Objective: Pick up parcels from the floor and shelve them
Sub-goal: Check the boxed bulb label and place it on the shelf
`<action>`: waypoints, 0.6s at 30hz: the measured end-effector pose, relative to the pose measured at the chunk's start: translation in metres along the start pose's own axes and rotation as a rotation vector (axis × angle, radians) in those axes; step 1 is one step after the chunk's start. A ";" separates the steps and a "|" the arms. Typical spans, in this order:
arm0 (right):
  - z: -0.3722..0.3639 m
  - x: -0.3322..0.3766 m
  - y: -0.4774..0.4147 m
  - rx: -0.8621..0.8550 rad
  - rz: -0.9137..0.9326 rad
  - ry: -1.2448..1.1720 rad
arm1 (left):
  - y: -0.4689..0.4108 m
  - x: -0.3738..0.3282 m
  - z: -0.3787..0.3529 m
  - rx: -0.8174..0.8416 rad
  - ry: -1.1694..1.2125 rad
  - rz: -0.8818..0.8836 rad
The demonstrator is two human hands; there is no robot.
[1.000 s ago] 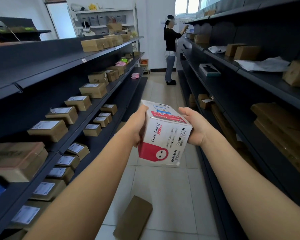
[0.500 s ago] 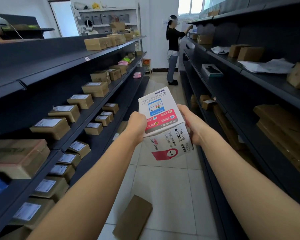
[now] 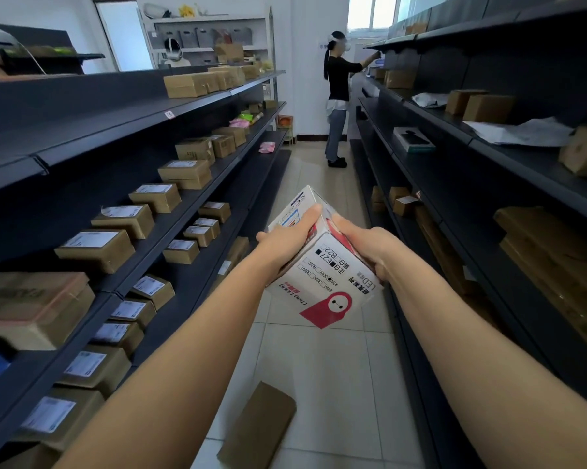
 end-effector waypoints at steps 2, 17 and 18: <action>-0.001 -0.002 0.002 -0.005 -0.010 0.012 | -0.001 0.001 0.001 0.080 0.056 0.044; 0.003 -0.002 0.006 0.057 0.262 -0.097 | -0.021 0.010 -0.007 0.006 0.363 -0.121; 0.002 -0.003 0.006 0.042 0.288 -0.119 | -0.023 0.009 -0.007 -0.019 0.362 -0.144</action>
Point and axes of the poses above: each hand's wrist, its own y-axis away from the middle knuckle, its own z-axis out of the back of the hand, x = y × z, the point moved 2 cm from there along -y, towards the middle knuckle, and after that the axes turned 4 degrees about y, right-handed, at the moved point
